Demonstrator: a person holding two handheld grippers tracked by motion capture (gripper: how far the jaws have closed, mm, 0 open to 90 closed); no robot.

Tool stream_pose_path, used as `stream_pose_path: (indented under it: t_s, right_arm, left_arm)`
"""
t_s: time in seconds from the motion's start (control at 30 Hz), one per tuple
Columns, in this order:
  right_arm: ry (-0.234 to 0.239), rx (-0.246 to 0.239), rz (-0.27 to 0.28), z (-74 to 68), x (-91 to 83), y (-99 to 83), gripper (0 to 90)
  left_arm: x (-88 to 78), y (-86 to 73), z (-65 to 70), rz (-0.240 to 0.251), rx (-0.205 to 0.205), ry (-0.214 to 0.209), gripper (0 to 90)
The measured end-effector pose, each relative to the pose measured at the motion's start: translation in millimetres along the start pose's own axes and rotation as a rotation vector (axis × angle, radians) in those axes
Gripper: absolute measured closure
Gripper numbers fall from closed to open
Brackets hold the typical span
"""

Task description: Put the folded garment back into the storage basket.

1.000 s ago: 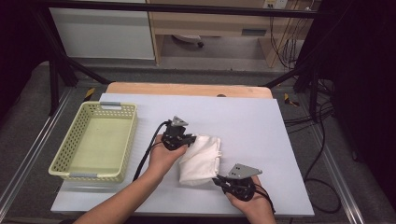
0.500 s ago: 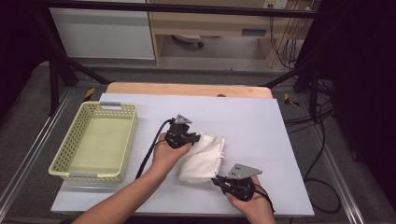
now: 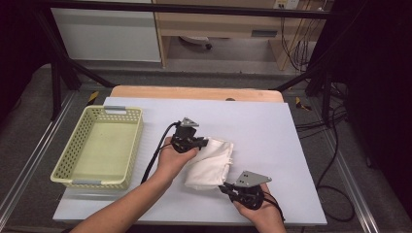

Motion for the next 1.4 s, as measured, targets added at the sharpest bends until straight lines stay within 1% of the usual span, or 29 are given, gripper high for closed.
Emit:
stream_pose_path:
  t_s: [0.13,0.3,0.4,0.47,0.67,0.8,0.83,0.87,0.9,0.97,1.03,1.17,1.23,1.33,1.4]
  right_arm:
    - [0.006,-0.005,0.004,-1.0,0.3,0.4,84.0]
    - [0.007,0.000,0.007,-0.7,0.3,0.7,84.1]
    - [0.011,0.003,0.007,-1.2,0.3,0.5,84.0]
    - [0.014,0.006,0.008,-1.0,1.4,0.5,84.1]
    - [0.017,0.008,0.004,-1.2,2.5,0.5,84.1]
    - [0.021,0.009,0.007,-2.2,1.6,1.7,84.0]
    - [0.022,0.008,0.005,-2.5,1.4,2.3,84.1]
    - [0.024,0.006,0.004,-3.0,1.7,3.4,84.1]
    - [0.027,0.008,0.003,-3.4,1.9,4.8,84.1]
    - [0.037,0.006,-0.003,-4.5,2.8,8.7,84.0]
    - [0.041,-0.013,-0.012,-6.2,3.3,14.2,84.1]
    - [0.064,-0.035,-0.017,-10.5,2.0,28.8,84.0]
    - [0.076,-0.045,-0.020,-11.7,1.5,36.4,84.0]
    - [0.094,-0.049,-0.024,-12.3,1.7,47.3,84.1]
    - [0.108,-0.051,-0.025,-13.5,1.8,54.9,84.1]
  left_arm:
    - [1.8,2.3,0.2,-0.008,0.002,-0.001,82.1]
    - [2.3,5.4,2.2,-0.013,0.010,-0.002,82.1]
    - [3.7,6.8,2.2,-0.017,0.023,0.011,82.2]
    - [5.0,7.3,2.2,-0.012,0.015,0.007,82.3]
    - [5.3,7.4,2.3,-0.007,0.017,-0.002,82.4]
    - [2.8,9.7,4.9,0.008,0.017,-0.014,82.4]
    - [2.0,10.1,4.8,0.010,0.024,-0.013,82.5]
    - [1.6,10.2,5.1,0.010,0.021,-0.017,82.4]
    - [0.6,11.0,3.8,0.015,0.021,-0.010,82.5]
    - [-1.6,13.0,2.1,0.023,0.007,-0.014,82.5]
    - [-5.4,15.4,-0.1,0.029,-0.002,-0.018,82.5]
    - [-17.0,21.4,-4.4,0.033,0.000,-0.008,82.5]
    - [-24.0,26.3,-6.1,0.046,-0.003,-0.006,82.5]
    - [-34.4,32.8,-8.4,0.064,0.001,0.004,82.5]
    - [-39.7,34.8,-10.5,0.066,0.005,0.010,82.5]
Point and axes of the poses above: each handheld gripper's, and its own axes: x roughly forward along the jaws, y roughly out of its top, z roughly to its right, the point moved 7 cm from there along x, roughly forward along the jaws, and after that the axes turned 3 degrees about x, right-handed, at the moved point
